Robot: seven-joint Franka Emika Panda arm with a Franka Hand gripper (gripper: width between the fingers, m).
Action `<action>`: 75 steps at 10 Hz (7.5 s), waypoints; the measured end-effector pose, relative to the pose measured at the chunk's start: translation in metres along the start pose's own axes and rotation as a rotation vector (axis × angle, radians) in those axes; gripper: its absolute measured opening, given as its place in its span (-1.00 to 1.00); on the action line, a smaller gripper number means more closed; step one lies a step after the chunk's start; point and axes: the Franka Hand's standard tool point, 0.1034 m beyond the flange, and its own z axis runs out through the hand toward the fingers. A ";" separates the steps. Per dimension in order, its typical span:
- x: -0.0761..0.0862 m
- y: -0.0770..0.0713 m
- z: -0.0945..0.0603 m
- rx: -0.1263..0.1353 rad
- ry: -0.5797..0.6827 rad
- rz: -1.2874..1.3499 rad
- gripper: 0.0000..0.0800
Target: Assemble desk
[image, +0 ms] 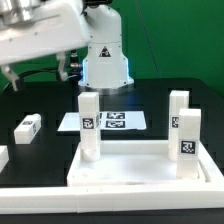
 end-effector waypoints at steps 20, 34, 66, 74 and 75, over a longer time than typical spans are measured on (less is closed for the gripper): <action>-0.061 0.089 0.092 -0.090 -0.898 0.037 0.62; -0.075 0.090 0.100 -0.107 -0.957 0.114 -0.28; 0.105 -0.054 -0.049 -0.170 0.413 0.084 -0.28; 0.107 -0.093 -0.037 -0.156 0.471 0.119 -0.28; 0.102 -0.100 -0.031 -0.163 0.488 0.107 -0.28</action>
Offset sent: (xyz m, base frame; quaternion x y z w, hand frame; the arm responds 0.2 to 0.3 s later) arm -0.0005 0.0084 -0.0193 0.0393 -0.1248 -0.0125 0.9913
